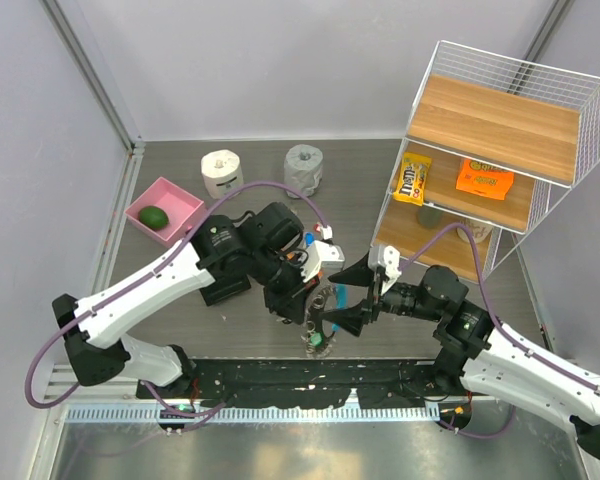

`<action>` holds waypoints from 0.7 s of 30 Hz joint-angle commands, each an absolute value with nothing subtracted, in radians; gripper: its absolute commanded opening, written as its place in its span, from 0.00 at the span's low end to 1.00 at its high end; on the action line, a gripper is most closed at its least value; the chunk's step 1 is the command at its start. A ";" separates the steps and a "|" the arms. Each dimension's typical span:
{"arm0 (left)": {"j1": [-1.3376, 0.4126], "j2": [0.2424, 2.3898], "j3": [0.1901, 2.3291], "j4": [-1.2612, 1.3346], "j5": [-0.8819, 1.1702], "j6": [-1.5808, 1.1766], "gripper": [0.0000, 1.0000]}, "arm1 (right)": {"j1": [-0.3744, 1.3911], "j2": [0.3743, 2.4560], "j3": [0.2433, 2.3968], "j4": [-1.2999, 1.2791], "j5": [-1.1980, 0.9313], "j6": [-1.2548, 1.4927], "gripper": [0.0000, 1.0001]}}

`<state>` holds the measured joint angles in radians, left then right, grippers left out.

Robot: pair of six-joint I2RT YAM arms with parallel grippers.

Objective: Remove the keys from the keyring

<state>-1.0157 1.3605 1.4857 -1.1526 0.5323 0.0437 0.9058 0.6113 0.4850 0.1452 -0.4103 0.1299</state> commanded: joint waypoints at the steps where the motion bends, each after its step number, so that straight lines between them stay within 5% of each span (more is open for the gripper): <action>1: -1.025 1.382 1.572 -1.242 0.635 0.098 0.00 | 0.907 0.600 0.494 0.204 -0.508 0.017 0.89; 11: -1.075 1.439 1.629 -1.331 0.586 0.140 0.00 | 0.907 0.617 0.523 0.126 -0.632 -0.205 1.00; 21: -1.091 1.434 1.652 -1.339 0.548 0.146 0.00 | 0.914 0.814 0.630 0.121 -0.744 -0.160 0.80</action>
<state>-1.0855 1.4559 1.6070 -1.3384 0.5419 0.1295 0.9062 0.7597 0.5762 0.1036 -0.6949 -0.1783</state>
